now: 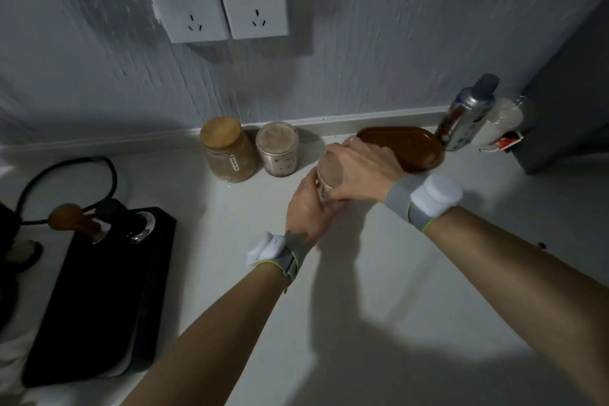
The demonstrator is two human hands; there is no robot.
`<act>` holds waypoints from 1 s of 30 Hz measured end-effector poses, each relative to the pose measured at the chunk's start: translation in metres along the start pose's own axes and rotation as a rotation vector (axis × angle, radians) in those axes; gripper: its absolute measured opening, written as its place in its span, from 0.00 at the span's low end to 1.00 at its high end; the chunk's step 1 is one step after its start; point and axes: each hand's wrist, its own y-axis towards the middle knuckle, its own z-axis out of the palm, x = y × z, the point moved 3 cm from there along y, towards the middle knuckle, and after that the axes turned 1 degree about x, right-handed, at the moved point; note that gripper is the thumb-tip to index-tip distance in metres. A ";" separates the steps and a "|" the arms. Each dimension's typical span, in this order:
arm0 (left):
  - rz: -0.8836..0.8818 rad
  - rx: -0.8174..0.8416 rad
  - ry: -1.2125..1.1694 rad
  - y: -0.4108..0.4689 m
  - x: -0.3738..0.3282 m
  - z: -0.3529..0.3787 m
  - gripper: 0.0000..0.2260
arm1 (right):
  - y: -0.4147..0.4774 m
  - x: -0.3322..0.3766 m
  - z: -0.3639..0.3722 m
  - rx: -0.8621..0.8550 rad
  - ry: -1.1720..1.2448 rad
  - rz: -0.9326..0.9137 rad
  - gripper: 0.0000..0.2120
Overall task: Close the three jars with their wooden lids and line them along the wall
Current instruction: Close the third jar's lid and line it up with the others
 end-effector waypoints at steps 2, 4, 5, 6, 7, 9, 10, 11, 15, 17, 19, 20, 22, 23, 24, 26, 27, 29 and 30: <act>0.000 -0.003 0.005 0.016 0.002 -0.001 0.33 | 0.020 -0.003 -0.002 -0.002 -0.016 -0.006 0.39; -0.020 -0.006 -0.010 0.032 0.004 -0.002 0.32 | 0.038 -0.004 -0.003 0.003 -0.026 -0.014 0.40; -0.030 -0.010 -0.028 0.040 0.004 -0.002 0.32 | 0.047 -0.005 -0.003 0.008 -0.028 -0.016 0.40; -0.036 -0.014 -0.049 0.047 0.004 -0.003 0.32 | 0.056 -0.005 -0.004 0.011 -0.027 -0.021 0.39; -0.040 -0.018 -0.073 0.054 0.003 -0.003 0.32 | 0.064 -0.006 -0.005 0.016 -0.022 -0.023 0.39; -0.045 -0.036 -0.117 0.067 0.004 -0.003 0.34 | 0.079 -0.009 -0.007 0.020 -0.009 -0.024 0.40; -0.045 -0.046 -0.133 0.073 0.005 -0.004 0.35 | 0.085 -0.010 -0.009 0.016 -0.008 -0.024 0.41; -0.045 -0.055 -0.143 0.077 0.005 -0.004 0.35 | 0.090 -0.010 -0.009 0.015 -0.012 -0.023 0.42; -0.069 -0.048 -0.153 0.090 0.011 0.002 0.34 | 0.102 -0.013 -0.008 0.020 -0.012 -0.029 0.42; -0.066 -0.054 -0.126 0.093 0.013 0.004 0.34 | 0.106 -0.014 -0.006 0.018 -0.006 -0.030 0.42; -0.067 -0.071 -0.111 0.095 0.013 0.005 0.34 | 0.109 -0.015 -0.005 0.017 -0.003 -0.035 0.42; -0.068 -0.079 -0.105 0.095 0.014 0.005 0.34 | 0.110 -0.015 -0.004 0.019 -0.003 -0.038 0.43; -0.080 -0.087 -0.092 0.095 0.014 0.005 0.34 | 0.112 -0.016 -0.005 0.026 0.002 -0.040 0.43; -0.079 -0.084 -0.087 0.095 0.012 0.005 0.34 | 0.112 -0.016 -0.005 0.026 0.007 -0.039 0.43; -0.080 -0.083 -0.088 0.094 0.013 0.005 0.34 | 0.111 -0.016 -0.004 0.025 0.012 -0.037 0.43; -0.092 -0.077 -0.103 0.092 0.013 0.004 0.33 | 0.109 -0.016 -0.004 0.026 0.029 -0.033 0.43; -0.103 -0.061 -0.103 0.091 0.013 0.002 0.32 | 0.108 -0.015 -0.004 0.041 0.032 -0.031 0.43; -0.107 -0.020 -0.075 0.088 0.013 -0.002 0.29 | 0.104 -0.013 -0.005 0.074 0.030 -0.032 0.45; -0.103 0.018 -0.060 0.087 0.015 -0.002 0.27 | 0.101 -0.012 -0.006 0.088 0.027 -0.032 0.45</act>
